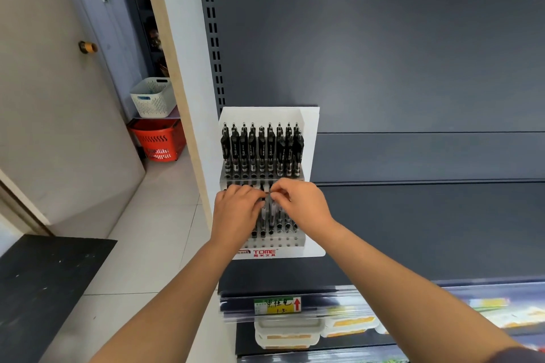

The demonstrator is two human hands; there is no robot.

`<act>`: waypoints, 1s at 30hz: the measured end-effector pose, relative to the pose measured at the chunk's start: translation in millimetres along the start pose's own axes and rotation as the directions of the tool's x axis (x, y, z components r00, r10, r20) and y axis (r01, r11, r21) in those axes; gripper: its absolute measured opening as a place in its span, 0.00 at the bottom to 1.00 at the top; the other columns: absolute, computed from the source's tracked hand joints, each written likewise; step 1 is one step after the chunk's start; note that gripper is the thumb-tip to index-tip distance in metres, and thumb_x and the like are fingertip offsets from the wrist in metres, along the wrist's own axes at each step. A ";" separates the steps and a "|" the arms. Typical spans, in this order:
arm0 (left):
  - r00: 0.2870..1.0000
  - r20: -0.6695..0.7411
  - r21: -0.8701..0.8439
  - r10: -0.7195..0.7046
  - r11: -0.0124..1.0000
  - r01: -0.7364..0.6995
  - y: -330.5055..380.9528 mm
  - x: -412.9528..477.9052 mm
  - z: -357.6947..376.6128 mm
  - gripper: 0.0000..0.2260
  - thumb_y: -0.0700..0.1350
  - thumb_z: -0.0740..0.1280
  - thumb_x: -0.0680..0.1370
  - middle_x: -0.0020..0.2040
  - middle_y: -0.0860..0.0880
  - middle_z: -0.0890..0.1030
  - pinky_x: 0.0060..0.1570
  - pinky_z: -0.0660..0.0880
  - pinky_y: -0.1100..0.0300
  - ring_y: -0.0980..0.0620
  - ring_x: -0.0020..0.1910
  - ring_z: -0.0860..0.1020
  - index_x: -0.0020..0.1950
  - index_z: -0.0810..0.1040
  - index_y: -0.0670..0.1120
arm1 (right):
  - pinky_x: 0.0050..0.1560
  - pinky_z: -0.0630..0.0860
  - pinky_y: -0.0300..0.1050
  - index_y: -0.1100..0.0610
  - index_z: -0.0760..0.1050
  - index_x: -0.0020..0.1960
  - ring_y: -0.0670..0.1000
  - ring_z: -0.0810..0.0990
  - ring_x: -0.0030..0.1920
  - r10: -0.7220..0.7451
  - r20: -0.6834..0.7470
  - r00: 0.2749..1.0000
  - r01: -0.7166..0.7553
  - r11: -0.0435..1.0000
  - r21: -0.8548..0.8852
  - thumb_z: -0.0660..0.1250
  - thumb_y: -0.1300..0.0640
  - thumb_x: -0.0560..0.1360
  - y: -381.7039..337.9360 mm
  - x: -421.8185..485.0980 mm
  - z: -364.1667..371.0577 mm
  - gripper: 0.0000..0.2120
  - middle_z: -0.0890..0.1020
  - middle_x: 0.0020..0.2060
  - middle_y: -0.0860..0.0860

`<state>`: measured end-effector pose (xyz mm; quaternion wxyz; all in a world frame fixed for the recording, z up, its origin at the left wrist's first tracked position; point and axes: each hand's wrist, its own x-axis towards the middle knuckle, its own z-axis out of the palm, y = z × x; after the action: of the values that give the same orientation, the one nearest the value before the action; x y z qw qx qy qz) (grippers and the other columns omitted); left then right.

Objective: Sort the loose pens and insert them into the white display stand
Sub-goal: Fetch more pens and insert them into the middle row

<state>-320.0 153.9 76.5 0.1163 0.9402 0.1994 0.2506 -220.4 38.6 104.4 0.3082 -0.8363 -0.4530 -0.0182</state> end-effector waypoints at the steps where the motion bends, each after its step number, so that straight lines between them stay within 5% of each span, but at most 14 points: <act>1: 1.000 -0.004 -0.013 -0.005 1.000 0.005 -0.6 0.7 0.1 0.10 0.49 0.62 0.79 0.52 0.55 0.80 0.52 0.60 0.58 0.51 0.54 0.72 0.57 0.79 0.52 | 0.46 0.74 0.45 0.53 0.79 0.50 0.50 0.79 0.43 -0.017 -0.005 1.000 0.017 0.999 -0.048 0.64 0.52 0.78 -0.8 1.6 2.7 0.07 0.83 0.41 0.48; 7: 0.999 -0.029 -0.087 -0.026 0.996 0.024 -1.0 2.8 -0.4 0.05 0.46 0.65 0.77 0.47 0.55 0.79 0.48 0.59 0.60 0.50 0.50 0.73 0.51 0.78 0.51 | 0.53 0.63 0.48 0.51 0.81 0.50 0.53 0.72 0.54 -0.116 -0.087 0.990 0.084 0.947 -0.310 0.65 0.49 0.76 1.6 3.8 14.3 0.09 0.78 0.49 0.47; 17: 0.992 -0.114 -0.137 0.045 0.989 -0.061 41.9 13.9 -6.1 0.02 0.46 0.67 0.76 0.46 0.54 0.79 0.49 0.58 0.57 0.49 0.50 0.73 0.47 0.79 0.50 | 0.55 0.68 0.50 0.52 0.79 0.57 0.55 0.71 0.57 -0.073 -0.073 0.995 0.055 0.971 -0.232 0.64 0.52 0.78 35.2 -17.5 -30.4 0.10 0.77 0.55 0.49; 30: 0.924 0.151 -0.350 0.351 0.893 -0.282 327.6 24.7 110.9 0.06 0.46 0.64 0.78 0.44 0.55 0.77 0.48 0.71 0.55 0.52 0.44 0.74 0.54 0.76 0.50 | 0.47 0.71 0.43 0.51 0.76 0.60 0.53 0.76 0.51 0.234 -0.134 0.963 -0.257 0.946 -0.196 0.61 0.53 0.79 237.1 -171.1 -223.8 0.11 0.78 0.50 0.49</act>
<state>-139.2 -141.3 97.3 0.2460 0.9494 -0.0142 0.1947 -83.2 -302.9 114.2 0.2414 -0.9121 -0.3232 -0.0735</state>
